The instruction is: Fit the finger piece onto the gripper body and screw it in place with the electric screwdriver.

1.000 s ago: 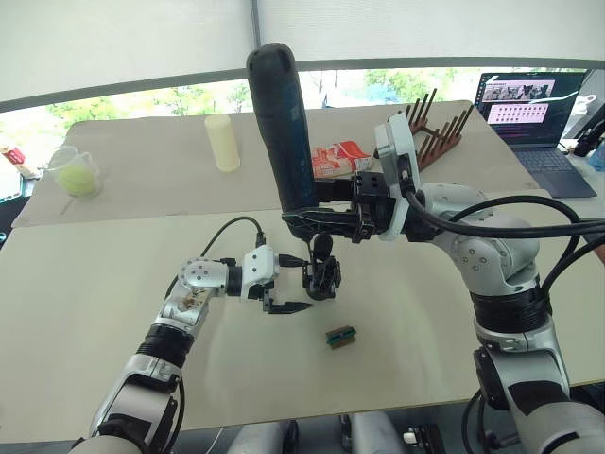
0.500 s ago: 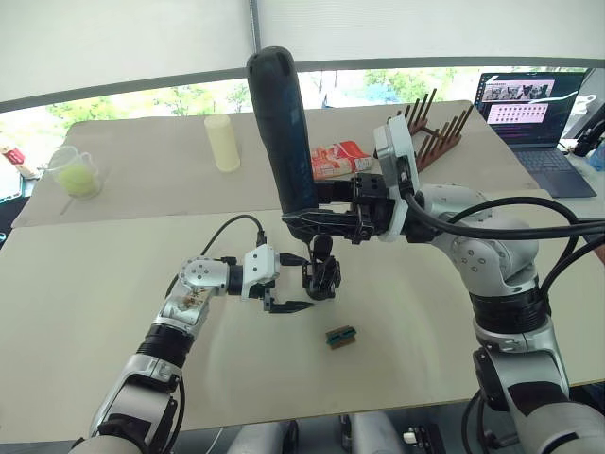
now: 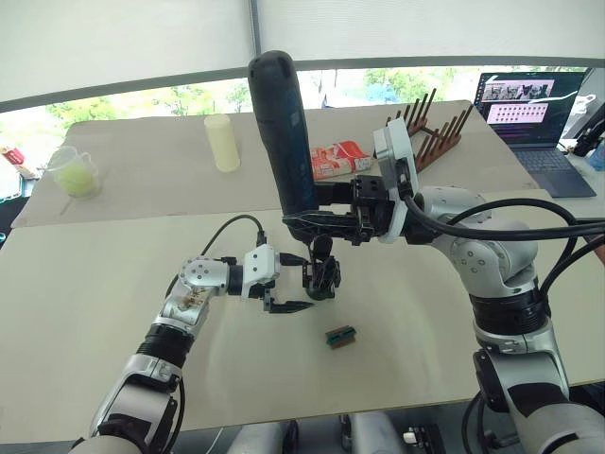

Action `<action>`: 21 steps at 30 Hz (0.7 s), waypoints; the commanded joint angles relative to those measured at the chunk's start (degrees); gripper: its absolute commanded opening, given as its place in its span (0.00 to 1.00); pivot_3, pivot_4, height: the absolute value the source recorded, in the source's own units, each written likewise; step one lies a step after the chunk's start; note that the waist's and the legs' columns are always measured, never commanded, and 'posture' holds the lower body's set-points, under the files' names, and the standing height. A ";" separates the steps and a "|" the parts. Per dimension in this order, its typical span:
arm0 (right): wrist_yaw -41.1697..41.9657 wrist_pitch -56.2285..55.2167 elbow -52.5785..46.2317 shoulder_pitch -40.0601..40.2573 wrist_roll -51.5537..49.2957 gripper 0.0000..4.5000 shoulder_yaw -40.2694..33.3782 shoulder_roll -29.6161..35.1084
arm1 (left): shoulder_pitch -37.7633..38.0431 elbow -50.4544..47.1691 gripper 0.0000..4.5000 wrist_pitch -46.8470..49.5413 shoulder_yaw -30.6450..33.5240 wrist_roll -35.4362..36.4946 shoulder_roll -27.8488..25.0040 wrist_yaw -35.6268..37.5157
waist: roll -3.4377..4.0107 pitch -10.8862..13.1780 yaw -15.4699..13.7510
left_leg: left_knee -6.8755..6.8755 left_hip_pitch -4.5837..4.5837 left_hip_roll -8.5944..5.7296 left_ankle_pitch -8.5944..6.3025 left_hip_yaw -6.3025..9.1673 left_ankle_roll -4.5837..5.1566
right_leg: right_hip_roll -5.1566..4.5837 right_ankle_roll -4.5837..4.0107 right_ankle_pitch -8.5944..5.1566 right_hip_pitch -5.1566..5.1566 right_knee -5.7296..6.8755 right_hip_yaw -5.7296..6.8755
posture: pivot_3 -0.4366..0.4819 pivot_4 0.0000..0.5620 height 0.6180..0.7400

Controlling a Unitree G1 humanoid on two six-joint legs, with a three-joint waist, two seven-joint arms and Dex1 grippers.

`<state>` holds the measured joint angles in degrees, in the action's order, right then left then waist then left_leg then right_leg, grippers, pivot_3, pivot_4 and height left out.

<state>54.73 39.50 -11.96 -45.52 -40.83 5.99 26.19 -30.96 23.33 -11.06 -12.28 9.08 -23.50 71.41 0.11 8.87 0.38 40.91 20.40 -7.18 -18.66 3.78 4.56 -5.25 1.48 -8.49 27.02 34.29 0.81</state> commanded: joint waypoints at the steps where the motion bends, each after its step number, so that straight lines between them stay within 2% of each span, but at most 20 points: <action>1: 0.65 -1.63 -2.08 -0.56 -0.21 0.42 -1.19 -0.31 | -0.93 -1.91 1.00 0.13 0.28 0.43 -0.11 -0.13 | 0.00 0.00 0.00 | 0.00 0.00 0.00 0.00 0.00 0.00 | 0.00 0.00 0.00 0.00 0.00 0.00 | 0.48 0.27 1.00; 21: 1.36 -1.64 -1.65 0.34 0.29 0.42 -0.78 -0.38 | -0.88 -1.96 1.00 0.16 0.49 0.48 -0.21 -0.57 | 0.00 0.00 0.01 | 0.00 -0.01 0.00 0.00 0.00 0.00 | 0.00 0.00 0.00 -0.01 0.00 0.00 | 0.48 0.27 1.00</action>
<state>55.07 39.45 -11.95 -44.77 -40.47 6.08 25.93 -30.96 23.22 -10.92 -12.27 9.08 -23.51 70.97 0.10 8.87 0.39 40.91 20.39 -7.18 -18.66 3.78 4.56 -5.24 1.48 -8.49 27.01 34.29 0.81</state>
